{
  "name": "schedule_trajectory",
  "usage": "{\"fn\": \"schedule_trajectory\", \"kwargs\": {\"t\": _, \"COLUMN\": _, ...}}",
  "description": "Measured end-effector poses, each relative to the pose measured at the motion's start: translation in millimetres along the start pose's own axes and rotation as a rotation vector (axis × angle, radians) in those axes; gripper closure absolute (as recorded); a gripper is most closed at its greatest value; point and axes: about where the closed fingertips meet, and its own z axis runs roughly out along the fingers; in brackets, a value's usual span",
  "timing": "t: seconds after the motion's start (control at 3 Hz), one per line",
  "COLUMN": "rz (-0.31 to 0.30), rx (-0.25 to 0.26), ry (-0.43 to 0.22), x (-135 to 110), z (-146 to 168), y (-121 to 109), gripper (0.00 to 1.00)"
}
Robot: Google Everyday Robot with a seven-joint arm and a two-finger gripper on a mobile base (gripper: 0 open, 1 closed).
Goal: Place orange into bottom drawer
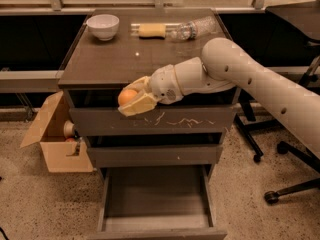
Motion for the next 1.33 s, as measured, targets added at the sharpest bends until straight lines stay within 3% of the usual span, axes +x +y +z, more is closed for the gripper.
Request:
{"fn": "schedule_trajectory", "kwargs": {"t": 0.33, "rz": 0.013, "rx": 0.007, "ry": 0.044, "x": 27, "z": 11, "y": 5, "gripper": 1.0}}
{"fn": "schedule_trajectory", "kwargs": {"t": 0.67, "rz": 0.068, "rx": 0.008, "ry": 0.086, "x": 78, "z": 19, "y": 23, "gripper": 1.0}}
{"fn": "schedule_trajectory", "kwargs": {"t": 1.33, "rz": 0.147, "rx": 0.051, "ry": 0.027, "x": 181, "z": 43, "y": 60, "gripper": 1.0}}
